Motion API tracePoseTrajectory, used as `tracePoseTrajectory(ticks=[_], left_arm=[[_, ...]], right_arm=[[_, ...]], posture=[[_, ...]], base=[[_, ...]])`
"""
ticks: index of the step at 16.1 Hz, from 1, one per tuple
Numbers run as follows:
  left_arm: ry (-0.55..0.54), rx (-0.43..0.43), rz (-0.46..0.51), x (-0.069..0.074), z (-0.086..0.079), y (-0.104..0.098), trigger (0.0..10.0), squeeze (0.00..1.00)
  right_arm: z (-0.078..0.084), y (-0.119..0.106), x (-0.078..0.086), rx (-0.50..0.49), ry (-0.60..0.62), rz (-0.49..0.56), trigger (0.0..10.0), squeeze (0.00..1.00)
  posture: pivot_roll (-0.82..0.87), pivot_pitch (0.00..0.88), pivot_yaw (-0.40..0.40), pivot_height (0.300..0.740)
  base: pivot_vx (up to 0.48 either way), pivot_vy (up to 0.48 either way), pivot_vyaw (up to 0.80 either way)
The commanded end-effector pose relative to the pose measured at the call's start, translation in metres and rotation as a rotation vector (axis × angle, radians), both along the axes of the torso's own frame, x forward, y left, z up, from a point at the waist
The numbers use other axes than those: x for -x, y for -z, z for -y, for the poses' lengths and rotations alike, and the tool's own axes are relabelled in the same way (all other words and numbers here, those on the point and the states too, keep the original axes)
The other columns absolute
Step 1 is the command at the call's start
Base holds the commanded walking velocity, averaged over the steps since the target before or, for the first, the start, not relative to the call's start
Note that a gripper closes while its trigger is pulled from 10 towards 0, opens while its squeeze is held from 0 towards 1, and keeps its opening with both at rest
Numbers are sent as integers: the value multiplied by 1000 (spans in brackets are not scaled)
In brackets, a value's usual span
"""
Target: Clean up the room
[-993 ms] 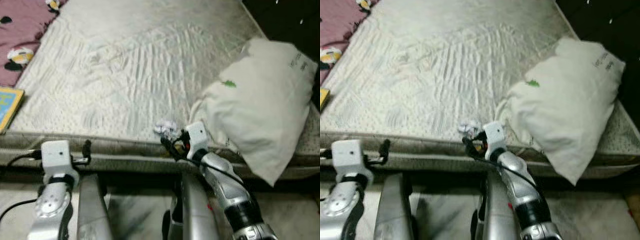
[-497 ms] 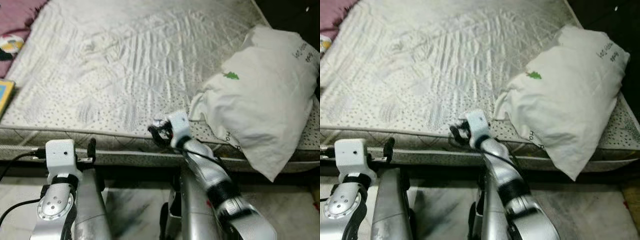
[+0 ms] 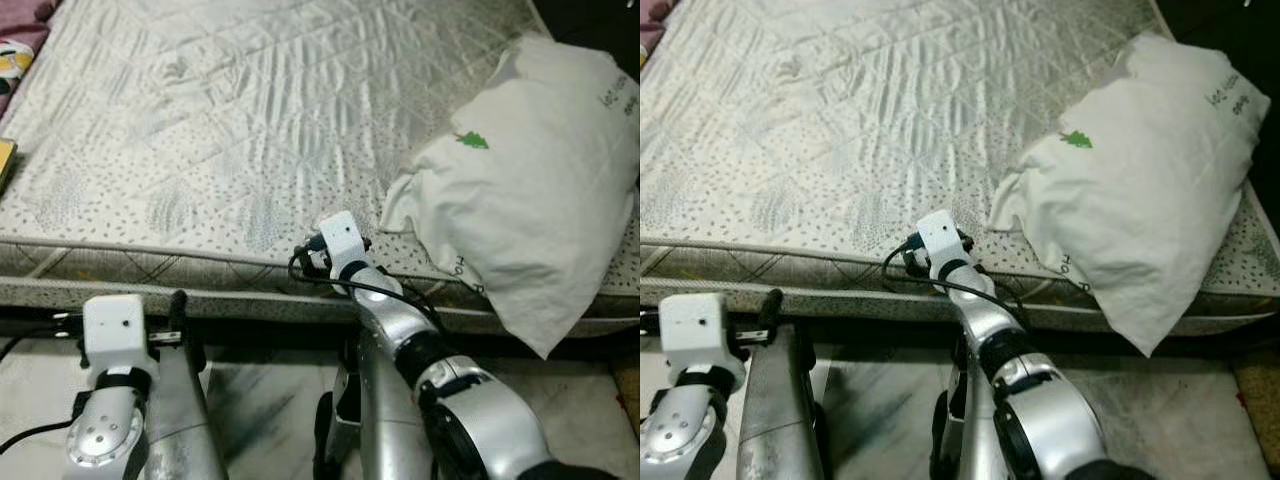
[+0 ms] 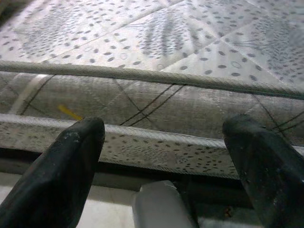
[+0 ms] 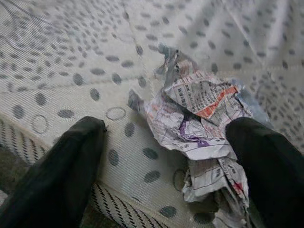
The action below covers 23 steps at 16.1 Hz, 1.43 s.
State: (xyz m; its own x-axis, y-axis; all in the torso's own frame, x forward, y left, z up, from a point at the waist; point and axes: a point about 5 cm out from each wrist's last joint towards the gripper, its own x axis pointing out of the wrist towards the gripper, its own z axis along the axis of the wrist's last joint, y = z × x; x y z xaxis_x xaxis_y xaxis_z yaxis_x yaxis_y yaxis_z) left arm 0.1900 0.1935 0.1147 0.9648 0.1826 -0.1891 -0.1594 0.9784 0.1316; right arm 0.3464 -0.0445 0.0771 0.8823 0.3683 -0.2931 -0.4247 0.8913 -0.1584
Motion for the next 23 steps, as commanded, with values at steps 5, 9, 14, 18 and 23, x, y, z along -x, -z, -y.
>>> tracePoseTrajectory(ticks=[5, 9, 14, 18, 23], left_arm=[[5, -2, -1, -2, 1, 0, 10000, 0], [10, 5, 3, -7, 5, 2, 10000, 0], [27, 1, 18, -15, 6, 0, 10000, 0], [27, -1, 22, -16, 6, -1, 10000, 0], [45, 3, 34, -26, 9, 1, 10000, 0]], right_arm=[[16, 16, 3, 19, 108, -83, 0, 0], [28, 24, 5, -18, 178, -118, 0, 0], [23, 26, 6, -102, 211, -173, 0, 0], [23, 26, 6, -156, 227, -196, 0, 0], [30, 21, 1, -203, 258, -198, 0, 0]], posture=[[213, 232, -196, 521], [214, 210, -196, 521], [213, 193, -191, 521], [210, 190, -192, 521], [184, 166, -173, 521]], base=[[0, 0, 0], [0, 0, 0], [0, 0, 0], [0, 0, 0], [0, 0, 0]])
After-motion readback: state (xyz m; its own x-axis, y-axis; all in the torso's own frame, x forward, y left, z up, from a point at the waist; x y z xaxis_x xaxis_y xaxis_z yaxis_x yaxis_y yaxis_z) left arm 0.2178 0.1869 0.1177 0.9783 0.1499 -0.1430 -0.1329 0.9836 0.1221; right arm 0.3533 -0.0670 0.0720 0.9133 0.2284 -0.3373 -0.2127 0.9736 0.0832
